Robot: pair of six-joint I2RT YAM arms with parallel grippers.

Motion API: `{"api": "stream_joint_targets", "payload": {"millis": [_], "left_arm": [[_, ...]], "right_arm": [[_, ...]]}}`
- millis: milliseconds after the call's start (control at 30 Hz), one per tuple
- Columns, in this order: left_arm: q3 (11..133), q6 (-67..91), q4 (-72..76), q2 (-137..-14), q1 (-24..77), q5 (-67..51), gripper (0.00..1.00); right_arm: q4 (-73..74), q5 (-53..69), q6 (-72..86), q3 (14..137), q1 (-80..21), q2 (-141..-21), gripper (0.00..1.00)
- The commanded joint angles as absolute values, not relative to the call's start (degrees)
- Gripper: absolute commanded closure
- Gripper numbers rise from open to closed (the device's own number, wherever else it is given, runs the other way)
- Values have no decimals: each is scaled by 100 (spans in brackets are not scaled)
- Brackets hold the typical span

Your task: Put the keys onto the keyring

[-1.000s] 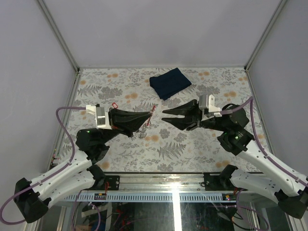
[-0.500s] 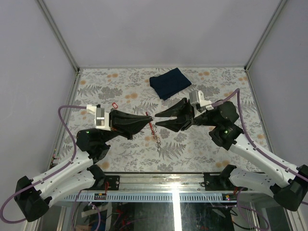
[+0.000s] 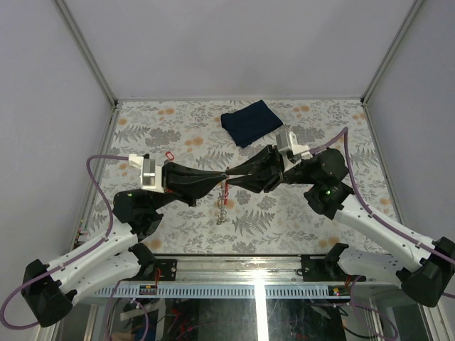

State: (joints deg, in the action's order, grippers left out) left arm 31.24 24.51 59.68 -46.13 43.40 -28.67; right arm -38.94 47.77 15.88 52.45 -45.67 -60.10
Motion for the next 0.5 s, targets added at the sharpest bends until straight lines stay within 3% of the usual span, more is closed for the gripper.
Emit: {"api": "stream_joint_targets", "payload": {"millis": [0,233,467], "left_arm": [[3372,2485,6258,-4636,4307,-2942,100],[3392,2464,6203,-4635,4310,-2899,100],[3397,2443,6126,-4600,4307,-2834,100]], "right_arm": [[-4330,4904,1675,5458,-4691,-6096,70],[-4399,4917,1681,5484,-4812,-6178,81],[-4406,4927,1733,5502,-4843,-6158,100]]}}
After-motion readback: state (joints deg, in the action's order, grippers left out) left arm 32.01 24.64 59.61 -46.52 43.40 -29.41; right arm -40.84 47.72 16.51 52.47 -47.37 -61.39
